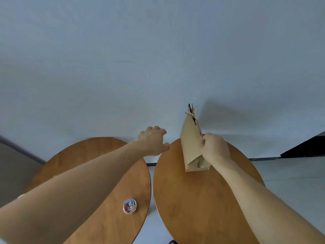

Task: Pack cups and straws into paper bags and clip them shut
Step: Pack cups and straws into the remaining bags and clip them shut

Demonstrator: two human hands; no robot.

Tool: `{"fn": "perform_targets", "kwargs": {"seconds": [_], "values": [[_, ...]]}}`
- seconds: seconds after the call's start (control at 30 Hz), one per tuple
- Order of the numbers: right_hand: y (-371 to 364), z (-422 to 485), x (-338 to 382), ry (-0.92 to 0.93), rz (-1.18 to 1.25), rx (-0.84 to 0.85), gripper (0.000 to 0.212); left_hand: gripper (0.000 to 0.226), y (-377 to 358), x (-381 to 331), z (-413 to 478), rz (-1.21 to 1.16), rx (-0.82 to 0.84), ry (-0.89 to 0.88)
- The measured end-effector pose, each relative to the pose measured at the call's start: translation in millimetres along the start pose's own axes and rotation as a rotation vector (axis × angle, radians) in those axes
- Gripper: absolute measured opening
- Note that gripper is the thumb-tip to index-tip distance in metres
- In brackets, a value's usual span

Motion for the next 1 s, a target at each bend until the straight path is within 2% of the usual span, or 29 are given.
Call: {"fn": "perform_targets", "kwargs": {"seconds": [0.23, 0.43, 0.67, 0.83, 0.87, 0.93, 1.0], "values": [[-34, -67, 170, 0.151, 0.011, 0.055, 0.016, 0.062, 7, 119, -78, -0.115, -0.056, 0.058], [-93, -102, 274, 0.242, 0.046, 0.110, 0.019, 0.062, -6, 221, -135, -0.149, -0.024, 0.191], [-139, -124, 321, 0.284, 0.040, 0.147, 0.015, 0.062, -37, 276, -160, -0.180, 0.039, 0.267], [-173, -143, 329, 0.283, 0.124, 0.337, 0.019, 0.058, -60, 291, -165, -0.179, 0.109, 0.315], [-178, -145, 329, 0.288, 0.128, 0.386, 0.024, 0.058, -64, 293, -167, -0.177, 0.130, 0.320], [-180, -145, 326, 0.308, 0.091, 0.461, 0.047, 0.058, -69, 298, -168, -0.187, 0.155, 0.331], [-178, -138, 321, 0.347, 0.035, 0.475, 0.069, 0.062, -73, 302, -167, -0.234, 0.164, 0.337]]}}
Point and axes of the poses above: each hand's wrist, its own z-axis towards the middle knuckle, its own y-axis out of the back of the hand, x = y × z, the point moved 1 cm from there along z, towards the middle knuckle, and after that the axes turned 7 degrees about x, right-handed, at the moved point
